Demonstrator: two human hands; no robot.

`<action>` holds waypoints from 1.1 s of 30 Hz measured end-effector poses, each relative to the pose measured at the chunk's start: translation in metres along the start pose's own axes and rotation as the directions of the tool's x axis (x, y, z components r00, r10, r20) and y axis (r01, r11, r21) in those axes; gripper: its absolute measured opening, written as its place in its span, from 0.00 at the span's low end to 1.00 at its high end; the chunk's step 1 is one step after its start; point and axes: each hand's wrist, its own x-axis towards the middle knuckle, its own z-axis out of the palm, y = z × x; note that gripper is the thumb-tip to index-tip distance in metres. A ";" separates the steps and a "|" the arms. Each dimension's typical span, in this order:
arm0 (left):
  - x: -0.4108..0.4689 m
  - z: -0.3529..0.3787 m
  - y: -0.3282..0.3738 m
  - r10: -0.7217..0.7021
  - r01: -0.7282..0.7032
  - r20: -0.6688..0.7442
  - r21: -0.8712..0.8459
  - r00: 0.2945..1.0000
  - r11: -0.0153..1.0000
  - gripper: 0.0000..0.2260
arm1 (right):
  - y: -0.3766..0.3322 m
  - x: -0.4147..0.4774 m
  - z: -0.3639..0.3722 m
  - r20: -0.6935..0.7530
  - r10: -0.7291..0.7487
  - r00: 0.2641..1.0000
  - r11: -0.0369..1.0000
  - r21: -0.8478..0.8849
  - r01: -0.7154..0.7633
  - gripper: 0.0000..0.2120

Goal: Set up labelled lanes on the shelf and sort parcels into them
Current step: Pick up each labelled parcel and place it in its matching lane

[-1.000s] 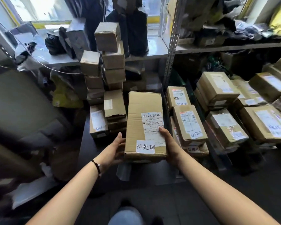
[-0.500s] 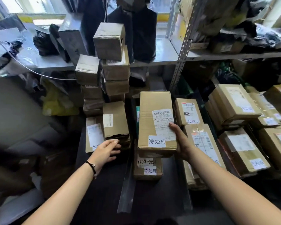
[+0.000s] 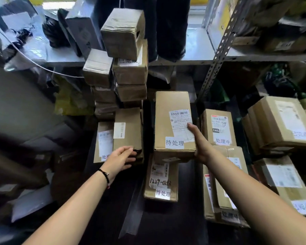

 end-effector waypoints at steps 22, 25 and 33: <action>-0.046 -0.027 -0.021 0.023 -0.017 -0.177 0.033 0.984 0.999 0.10 | -0.028 -0.063 0.085 0.200 -0.794 0.575 0.270 -0.730 0.627 0.09; -0.043 -0.042 -0.019 0.053 -0.047 -0.158 0.043 0.986 0.998 0.09 | -0.009 -0.073 0.119 0.351 -0.712 0.608 0.204 -0.725 0.658 0.06; -0.010 -0.107 -0.013 0.125 -0.126 -0.032 -0.049 0.992 0.991 0.07 | 0.051 -0.049 0.189 0.246 -0.454 0.856 0.217 -0.902 0.374 0.16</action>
